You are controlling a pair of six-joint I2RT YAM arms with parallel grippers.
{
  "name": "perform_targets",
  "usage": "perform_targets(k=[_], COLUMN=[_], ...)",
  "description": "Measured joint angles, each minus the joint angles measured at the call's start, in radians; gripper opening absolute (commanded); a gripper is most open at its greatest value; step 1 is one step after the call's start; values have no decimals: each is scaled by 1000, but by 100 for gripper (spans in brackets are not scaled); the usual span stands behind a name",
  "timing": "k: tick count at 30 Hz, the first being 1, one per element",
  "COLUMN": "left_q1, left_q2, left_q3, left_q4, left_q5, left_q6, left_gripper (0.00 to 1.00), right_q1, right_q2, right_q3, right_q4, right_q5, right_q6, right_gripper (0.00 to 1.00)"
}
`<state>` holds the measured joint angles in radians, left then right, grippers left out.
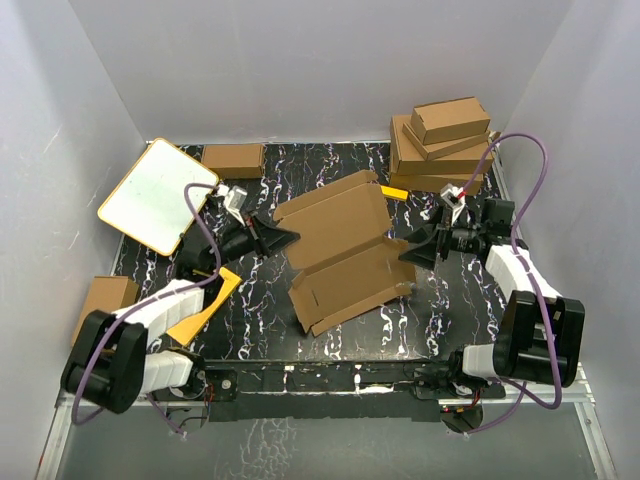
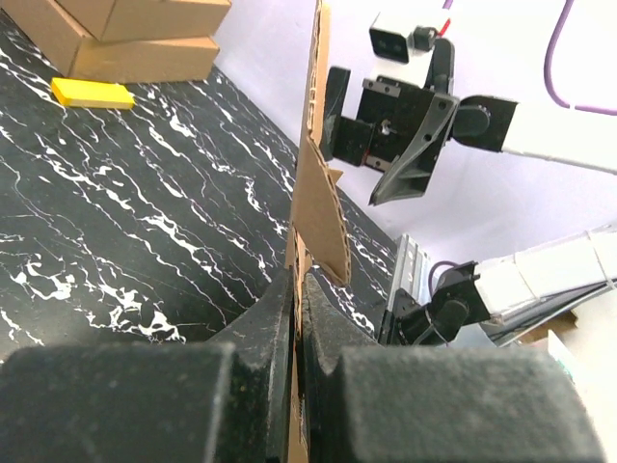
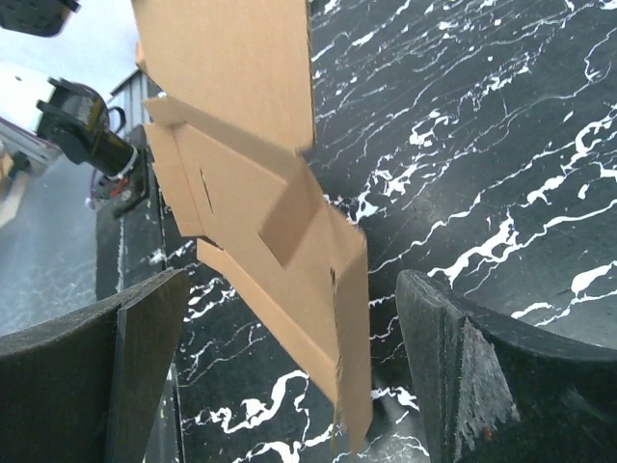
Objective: Fold the paper box
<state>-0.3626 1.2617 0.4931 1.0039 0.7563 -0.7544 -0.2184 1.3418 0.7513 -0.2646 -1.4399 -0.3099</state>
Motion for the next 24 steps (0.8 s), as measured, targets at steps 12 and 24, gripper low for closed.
perform_targets(k=[12,24], left_q1=[6,6], left_q2=[-156,-159], left_q3=[-138,-151], left_q4=[66,66], left_q5=[-94,-96], left_q6=[-6,-5], left_gripper=[0,0], right_q1=[65,121], right_q2=[-38,-29], right_q3=[-109,-135], right_q4=[132,225], right_q5=[163,237], right_q6=[-13,-11], right_gripper=[86,38])
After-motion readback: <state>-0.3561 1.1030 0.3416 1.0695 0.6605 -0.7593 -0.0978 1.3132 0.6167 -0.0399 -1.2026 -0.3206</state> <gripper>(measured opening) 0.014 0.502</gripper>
